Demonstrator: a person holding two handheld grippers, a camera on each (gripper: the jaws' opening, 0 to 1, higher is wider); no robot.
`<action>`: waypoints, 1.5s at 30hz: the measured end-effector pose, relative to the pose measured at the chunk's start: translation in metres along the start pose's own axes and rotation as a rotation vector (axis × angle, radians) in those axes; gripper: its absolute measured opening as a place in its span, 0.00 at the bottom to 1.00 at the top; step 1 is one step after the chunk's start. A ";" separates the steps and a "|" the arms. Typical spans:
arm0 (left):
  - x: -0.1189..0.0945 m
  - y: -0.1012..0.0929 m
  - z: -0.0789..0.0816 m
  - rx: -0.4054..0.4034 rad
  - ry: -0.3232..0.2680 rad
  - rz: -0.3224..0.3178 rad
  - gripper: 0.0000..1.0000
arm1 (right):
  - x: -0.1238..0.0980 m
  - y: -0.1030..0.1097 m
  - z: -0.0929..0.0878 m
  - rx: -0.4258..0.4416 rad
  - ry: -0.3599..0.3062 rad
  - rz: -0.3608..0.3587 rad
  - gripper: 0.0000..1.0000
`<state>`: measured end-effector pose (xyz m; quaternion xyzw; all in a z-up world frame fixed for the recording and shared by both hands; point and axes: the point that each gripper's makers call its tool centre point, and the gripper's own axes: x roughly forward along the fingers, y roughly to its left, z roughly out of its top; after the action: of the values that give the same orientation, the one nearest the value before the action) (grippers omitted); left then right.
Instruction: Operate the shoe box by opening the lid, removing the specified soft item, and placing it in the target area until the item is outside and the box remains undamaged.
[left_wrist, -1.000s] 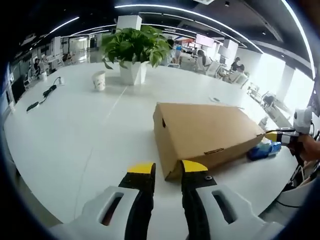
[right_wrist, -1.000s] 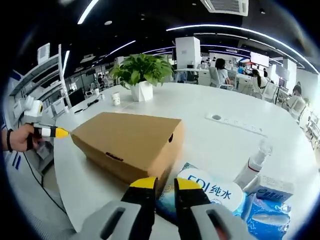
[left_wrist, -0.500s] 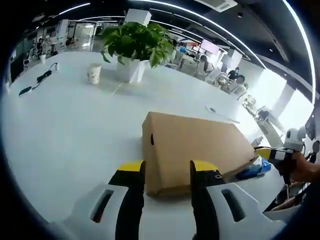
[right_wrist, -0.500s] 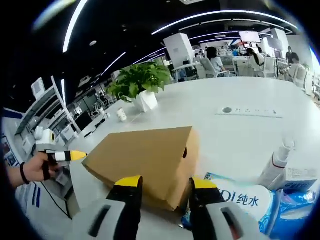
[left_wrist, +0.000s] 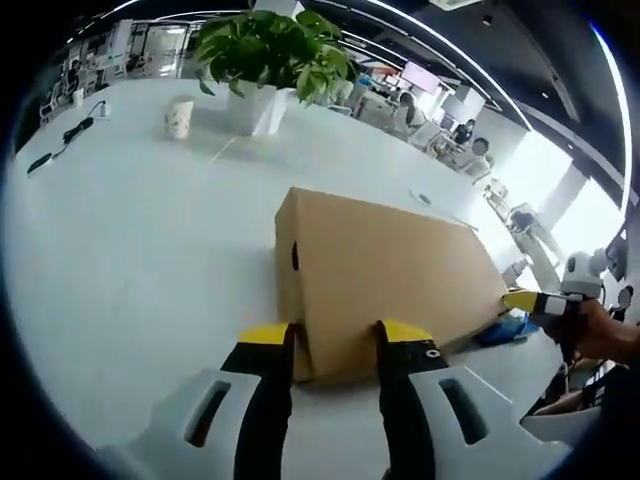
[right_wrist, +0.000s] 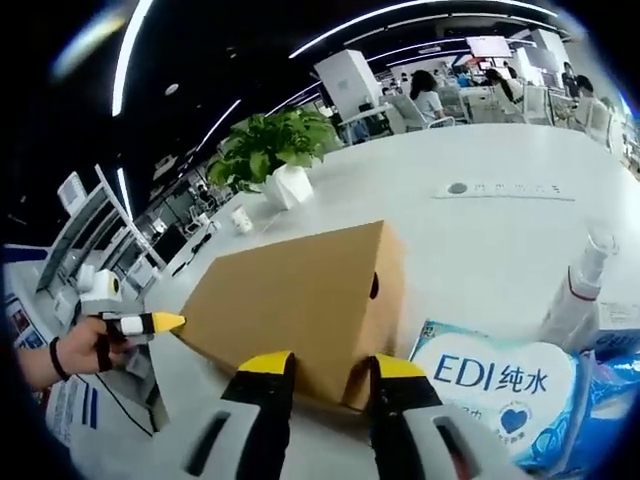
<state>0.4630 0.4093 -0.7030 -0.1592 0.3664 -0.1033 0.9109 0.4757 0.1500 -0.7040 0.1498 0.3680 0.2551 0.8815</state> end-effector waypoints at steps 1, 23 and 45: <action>0.000 0.000 0.000 -0.002 0.002 -0.004 0.33 | 0.000 0.000 0.000 -0.002 -0.002 -0.001 0.27; 0.041 0.003 0.037 0.081 0.074 -0.105 0.32 | -0.009 0.007 -0.011 0.094 -0.040 -0.120 0.25; 0.012 -0.006 0.040 0.159 -0.013 -0.087 0.44 | -0.065 -0.019 -0.005 0.036 -0.128 -0.137 0.45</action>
<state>0.4993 0.4090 -0.6811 -0.1030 0.3437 -0.1706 0.9177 0.4395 0.0985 -0.6784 0.1562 0.3249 0.1776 0.9157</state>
